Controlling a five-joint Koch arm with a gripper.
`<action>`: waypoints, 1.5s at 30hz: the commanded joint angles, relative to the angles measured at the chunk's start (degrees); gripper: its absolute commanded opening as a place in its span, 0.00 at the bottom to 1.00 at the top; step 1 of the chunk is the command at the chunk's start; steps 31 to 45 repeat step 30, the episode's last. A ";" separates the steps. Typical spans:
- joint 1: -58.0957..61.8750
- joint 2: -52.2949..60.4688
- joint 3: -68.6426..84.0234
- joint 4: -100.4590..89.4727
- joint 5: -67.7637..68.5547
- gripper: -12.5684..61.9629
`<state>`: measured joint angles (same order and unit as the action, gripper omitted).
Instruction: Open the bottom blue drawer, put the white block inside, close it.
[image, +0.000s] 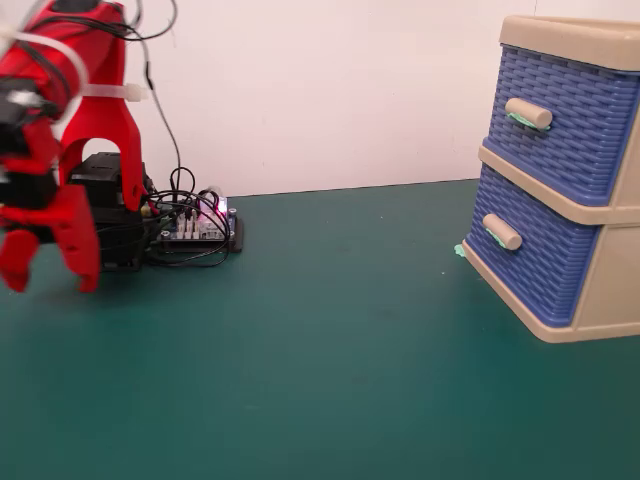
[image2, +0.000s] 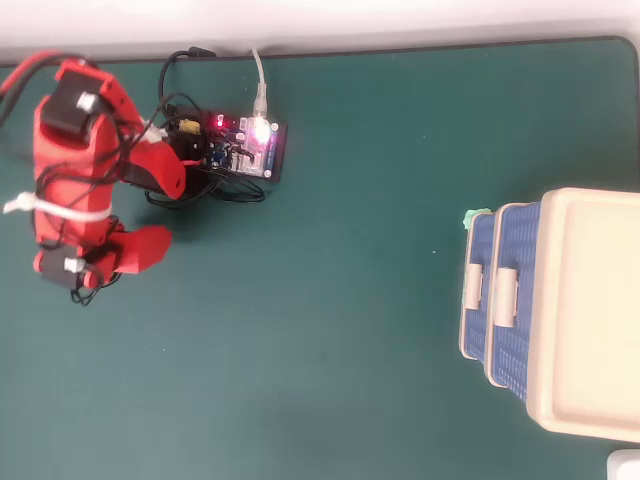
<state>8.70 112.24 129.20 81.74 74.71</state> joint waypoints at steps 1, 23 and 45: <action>0.18 9.05 2.99 -0.26 0.35 0.62; -0.09 22.41 13.62 12.83 -1.05 0.63; -0.09 22.41 13.62 12.83 -1.05 0.63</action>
